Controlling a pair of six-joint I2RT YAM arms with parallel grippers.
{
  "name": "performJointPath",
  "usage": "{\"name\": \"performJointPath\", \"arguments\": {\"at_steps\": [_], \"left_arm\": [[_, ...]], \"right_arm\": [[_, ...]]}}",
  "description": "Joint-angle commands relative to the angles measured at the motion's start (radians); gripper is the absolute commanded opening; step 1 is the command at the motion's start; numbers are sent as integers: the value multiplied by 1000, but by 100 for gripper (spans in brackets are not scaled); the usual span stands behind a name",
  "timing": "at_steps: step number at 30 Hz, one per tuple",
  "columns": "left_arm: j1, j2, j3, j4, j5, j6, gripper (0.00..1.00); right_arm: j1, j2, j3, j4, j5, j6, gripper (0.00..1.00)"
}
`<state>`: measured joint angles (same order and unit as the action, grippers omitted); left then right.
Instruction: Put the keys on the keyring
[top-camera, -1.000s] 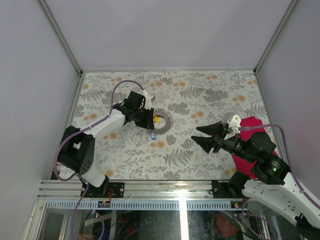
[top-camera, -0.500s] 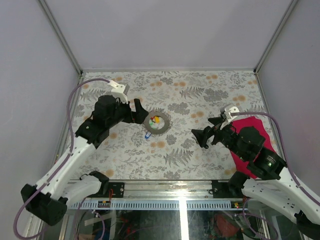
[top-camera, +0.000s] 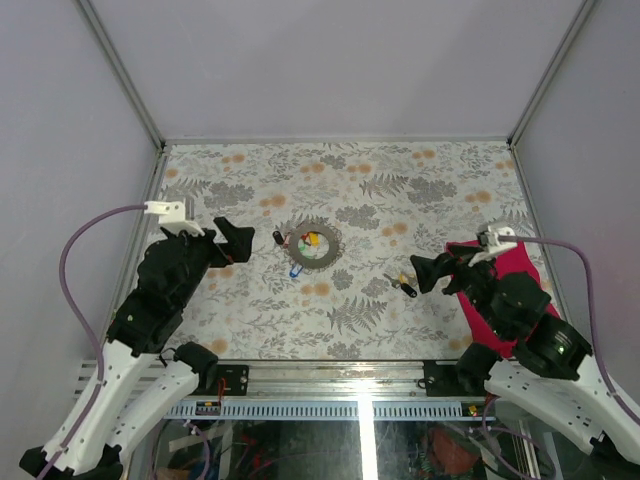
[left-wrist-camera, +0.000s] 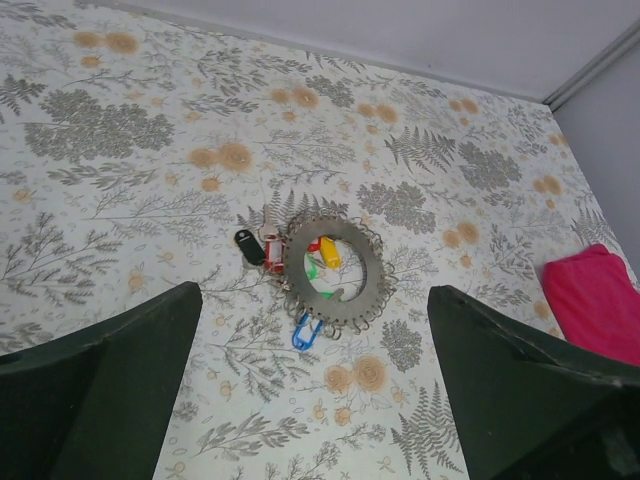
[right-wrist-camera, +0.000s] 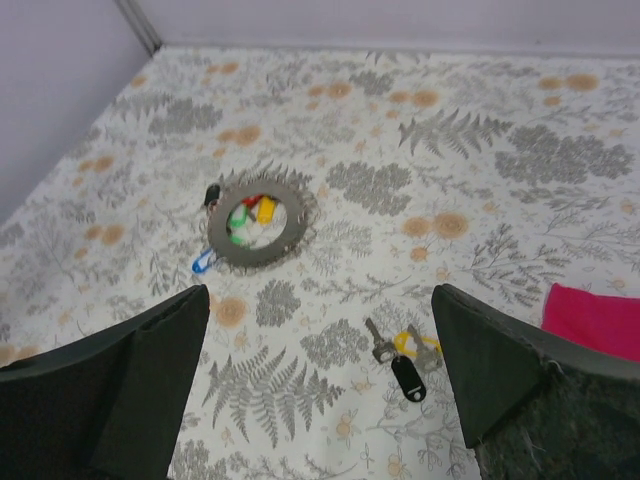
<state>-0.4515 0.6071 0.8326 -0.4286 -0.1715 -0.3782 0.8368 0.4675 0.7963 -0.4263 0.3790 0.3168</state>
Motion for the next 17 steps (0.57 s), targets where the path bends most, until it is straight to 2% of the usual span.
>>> {"name": "performJointPath", "arguments": {"at_steps": [1,7,17], "left_arm": [[4,-87,-60,1,-79,10,100],[4,-117,-95,23,-76,32,100],[4,-141,-110,55,-74,59,100]], "right_arm": [[-2,-141,-71,104,125,-13,99],[-2,-259,-150,145,138,-3,99],[-2,-216,-139,121,150,-4,99]]}}
